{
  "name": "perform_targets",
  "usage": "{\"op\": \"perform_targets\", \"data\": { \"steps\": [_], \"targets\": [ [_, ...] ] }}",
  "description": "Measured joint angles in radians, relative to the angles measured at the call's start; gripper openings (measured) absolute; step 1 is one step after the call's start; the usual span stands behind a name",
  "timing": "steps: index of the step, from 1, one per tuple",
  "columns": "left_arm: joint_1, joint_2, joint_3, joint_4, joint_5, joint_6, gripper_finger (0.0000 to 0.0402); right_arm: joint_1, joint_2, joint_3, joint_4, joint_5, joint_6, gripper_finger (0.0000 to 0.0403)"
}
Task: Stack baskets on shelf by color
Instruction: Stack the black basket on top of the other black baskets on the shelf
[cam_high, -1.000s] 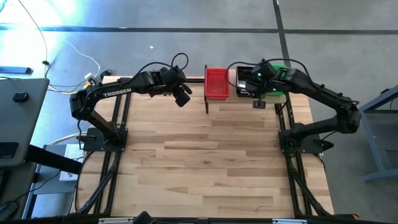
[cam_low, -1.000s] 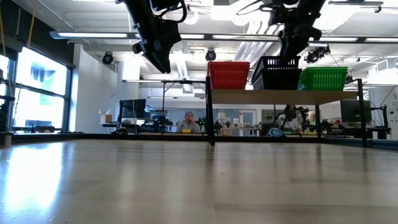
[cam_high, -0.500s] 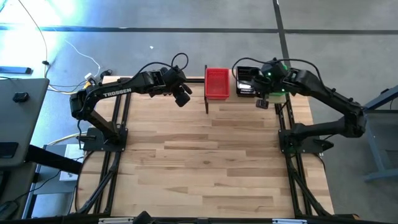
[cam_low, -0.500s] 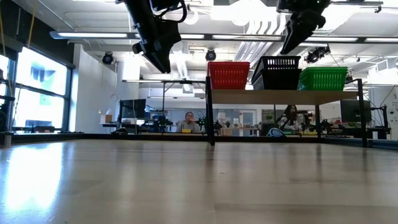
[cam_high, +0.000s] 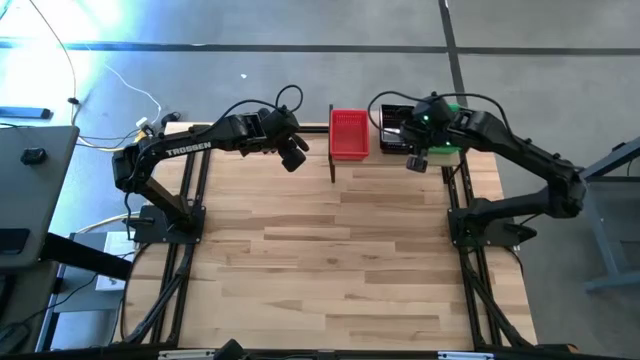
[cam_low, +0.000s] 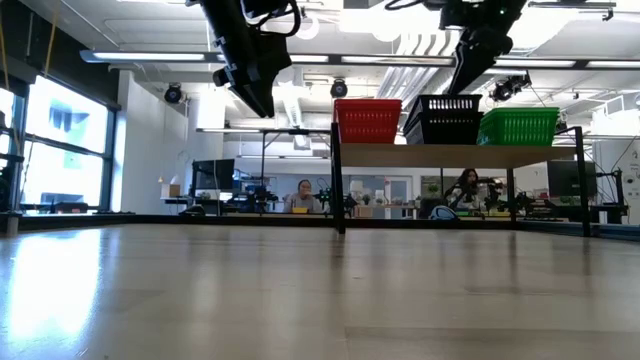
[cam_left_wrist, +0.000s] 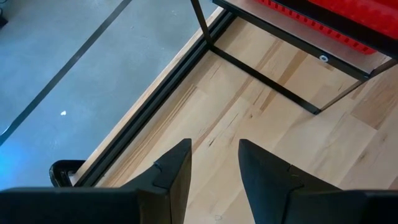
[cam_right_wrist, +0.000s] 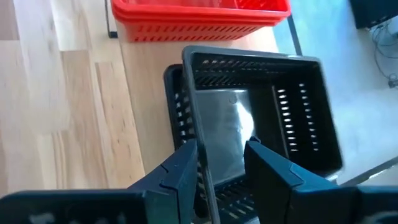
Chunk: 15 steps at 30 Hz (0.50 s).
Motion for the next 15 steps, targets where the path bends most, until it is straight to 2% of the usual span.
{"op": "perform_targets", "data": {
  "steps": [8,15],
  "targets": [
    [0.0,0.0,0.0,-0.001,0.0,0.0,0.0122,0.016,0.005,0.0,-0.006,-0.008,0.0,0.0119],
    [0.0,0.0,0.0,-0.002,0.0,0.0,0.0122,0.015,0.043,0.0,-0.037,-0.077,0.056,0.0119]
  ]
}}
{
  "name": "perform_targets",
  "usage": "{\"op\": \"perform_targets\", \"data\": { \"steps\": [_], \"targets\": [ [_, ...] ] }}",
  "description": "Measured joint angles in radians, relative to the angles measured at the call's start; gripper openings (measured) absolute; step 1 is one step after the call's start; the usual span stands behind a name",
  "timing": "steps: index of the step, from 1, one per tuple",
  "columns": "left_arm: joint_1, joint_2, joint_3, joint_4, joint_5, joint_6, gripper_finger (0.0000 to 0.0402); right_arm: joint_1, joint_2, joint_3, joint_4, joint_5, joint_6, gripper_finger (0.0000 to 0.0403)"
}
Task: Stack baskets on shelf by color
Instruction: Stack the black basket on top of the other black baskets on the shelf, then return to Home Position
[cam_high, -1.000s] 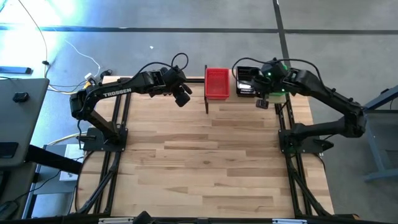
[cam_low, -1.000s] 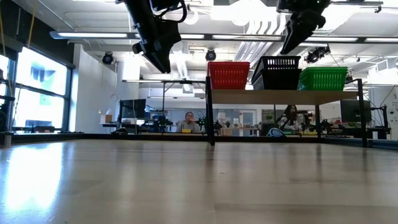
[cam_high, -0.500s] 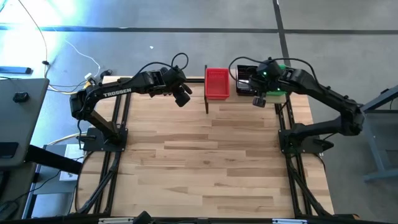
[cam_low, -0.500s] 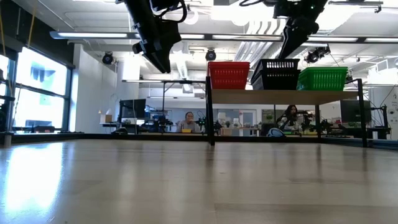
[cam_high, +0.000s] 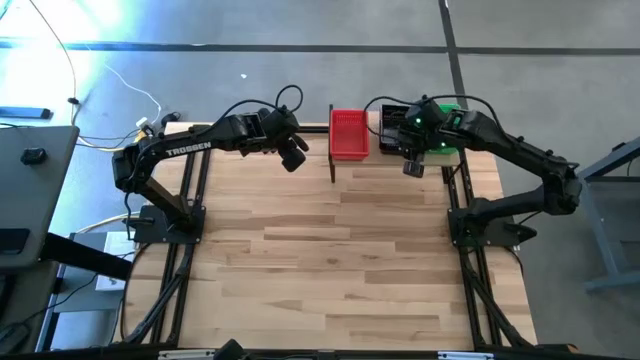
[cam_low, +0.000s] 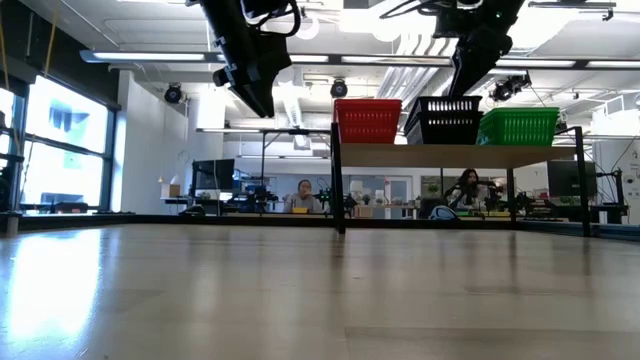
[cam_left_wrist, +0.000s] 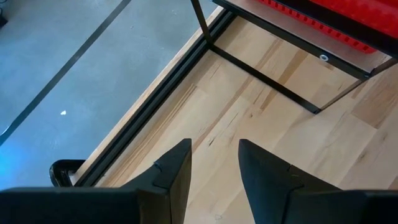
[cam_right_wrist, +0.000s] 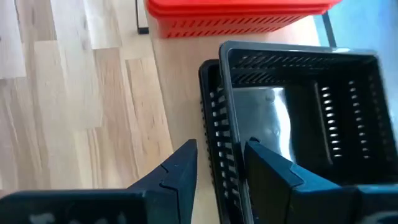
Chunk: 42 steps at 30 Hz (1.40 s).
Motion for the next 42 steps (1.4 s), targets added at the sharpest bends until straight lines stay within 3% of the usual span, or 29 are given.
{"op": "perform_targets", "data": {
  "steps": [14,26,32,42],
  "targets": [
    [0.0,0.0,0.0,-0.001,0.0,0.026,0.0122,0.0,-0.005,0.083,0.017,0.065,0.027,0.0119],
    [0.0,0.0,0.0,-0.001,-0.001,0.026,0.0122,0.0,0.1,0.082,-0.06,0.091,0.049,0.0119],
    [0.0,0.0,0.0,-0.002,0.001,0.026,0.0122,0.0,0.092,0.093,-0.057,0.132,0.056,0.0119],
    [-0.007,-0.012,-0.001,-0.026,0.129,-0.012,0.0122,0.0,0.084,0.2,-0.031,0.107,0.076,0.0119]
  ]
}}
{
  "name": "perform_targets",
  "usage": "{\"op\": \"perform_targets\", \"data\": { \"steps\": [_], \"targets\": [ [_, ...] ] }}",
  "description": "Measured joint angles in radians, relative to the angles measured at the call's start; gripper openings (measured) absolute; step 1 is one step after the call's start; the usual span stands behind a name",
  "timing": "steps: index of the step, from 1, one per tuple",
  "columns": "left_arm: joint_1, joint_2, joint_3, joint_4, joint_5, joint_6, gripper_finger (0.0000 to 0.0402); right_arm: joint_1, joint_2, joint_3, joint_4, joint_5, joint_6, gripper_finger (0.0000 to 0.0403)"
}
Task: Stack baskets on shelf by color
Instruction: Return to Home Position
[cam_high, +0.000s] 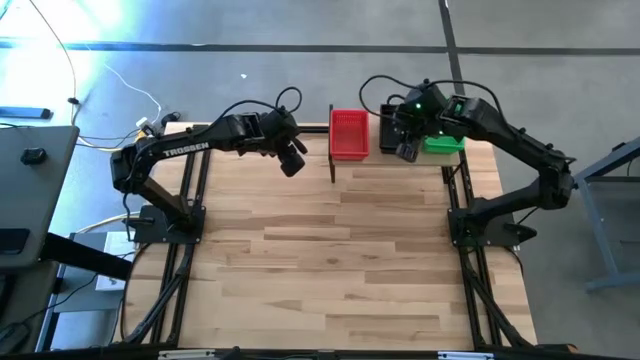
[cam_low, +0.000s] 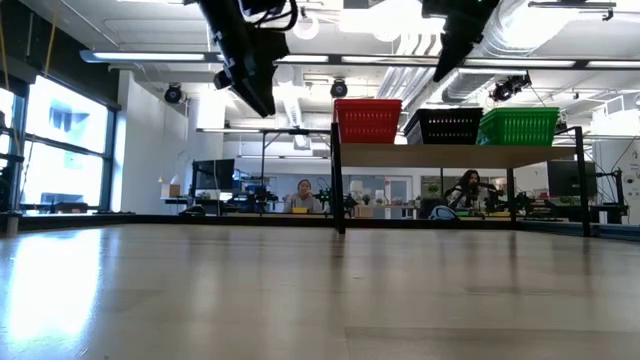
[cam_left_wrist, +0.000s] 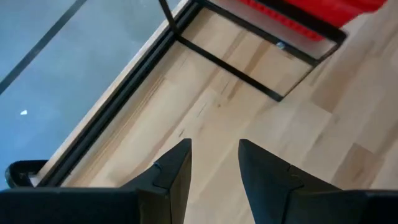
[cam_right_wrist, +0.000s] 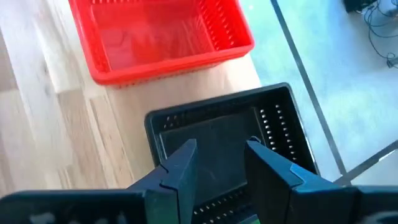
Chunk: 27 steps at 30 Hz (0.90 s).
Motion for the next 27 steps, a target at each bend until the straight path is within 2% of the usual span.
{"op": "perform_targets", "data": {
  "steps": [9,17,20,27],
  "targets": [
    [-0.035,-0.096,-0.069,0.001,0.004,-0.041,0.0122,0.002,0.0,0.014,0.0,-0.09,0.13,0.0119],
    [-0.071,-0.254,-0.238,0.088,0.025,-0.068,0.0122,0.082,0.0,0.014,0.018,-0.086,0.292,0.0119],
    [-0.084,-0.33,-0.302,0.112,0.066,-0.071,0.0122,0.121,0.0,0.014,0.071,-0.086,0.359,0.0119],
    [-0.161,-0.538,-0.487,0.181,0.07,-0.122,0.0122,0.216,0.0,0.014,0.232,-0.085,0.54,0.0119]
  ]
}}
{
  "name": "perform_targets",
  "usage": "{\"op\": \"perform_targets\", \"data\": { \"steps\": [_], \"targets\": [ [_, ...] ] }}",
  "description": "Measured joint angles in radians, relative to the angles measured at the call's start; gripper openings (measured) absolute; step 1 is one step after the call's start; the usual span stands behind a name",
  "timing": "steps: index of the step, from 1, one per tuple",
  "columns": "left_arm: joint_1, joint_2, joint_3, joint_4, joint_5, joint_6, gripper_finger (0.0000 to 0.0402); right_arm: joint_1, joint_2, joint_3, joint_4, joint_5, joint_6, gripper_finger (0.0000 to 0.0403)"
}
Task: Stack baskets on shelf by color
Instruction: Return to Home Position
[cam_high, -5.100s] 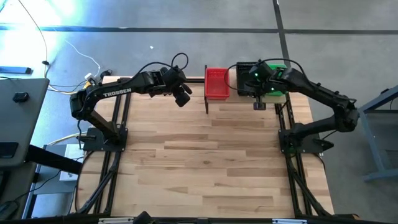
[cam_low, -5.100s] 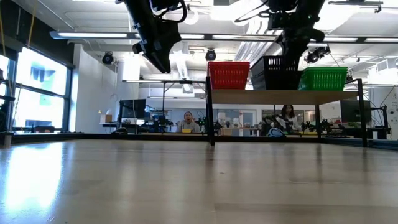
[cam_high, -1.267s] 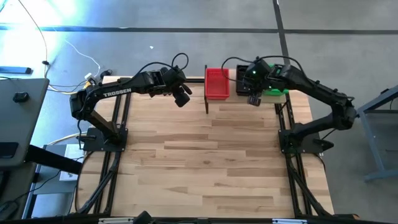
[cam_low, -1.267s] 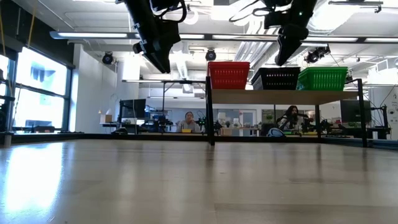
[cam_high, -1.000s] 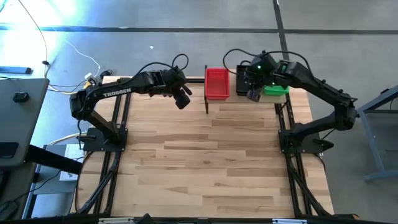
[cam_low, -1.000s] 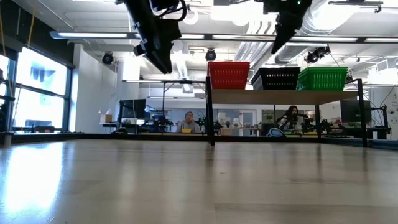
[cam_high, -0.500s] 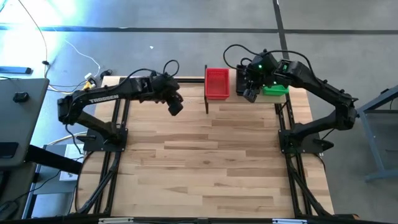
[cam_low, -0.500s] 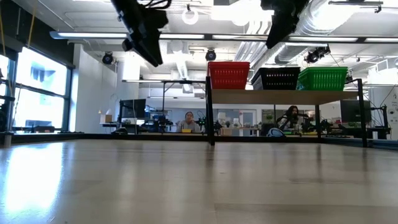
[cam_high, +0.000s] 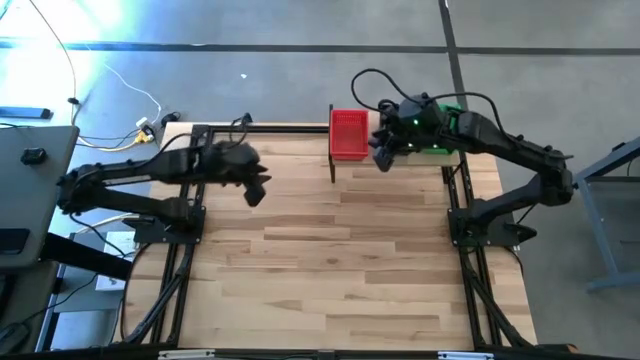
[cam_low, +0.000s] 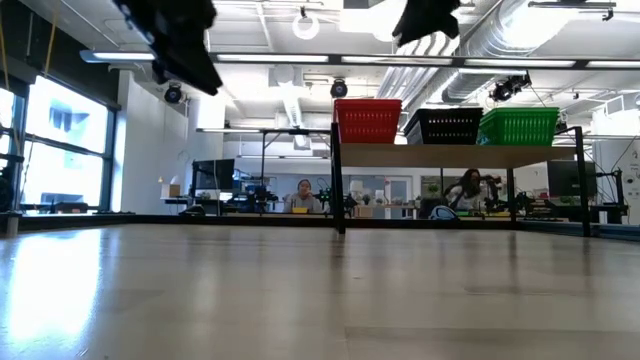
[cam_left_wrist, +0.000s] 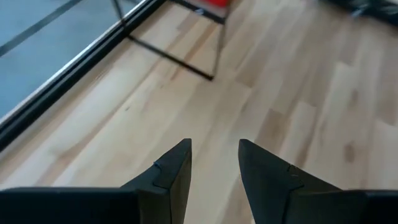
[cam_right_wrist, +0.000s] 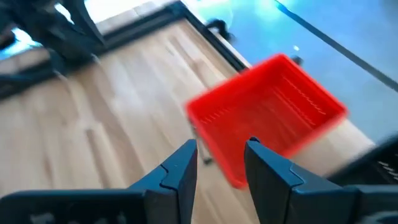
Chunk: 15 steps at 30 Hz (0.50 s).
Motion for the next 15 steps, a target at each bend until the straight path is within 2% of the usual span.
{"op": "perform_targets", "data": {
  "steps": [7,15],
  "targets": [
    [-0.096,-0.212,-0.201,0.14,0.003,-0.023,0.0122,0.099,0.0,0.0,0.102,0.004,0.087,0.0119],
    [-0.185,-0.468,-0.398,0.214,-0.008,-0.052,0.0122,0.242,0.0,0.0,0.157,0.007,0.022,0.0119]
  ]
}}
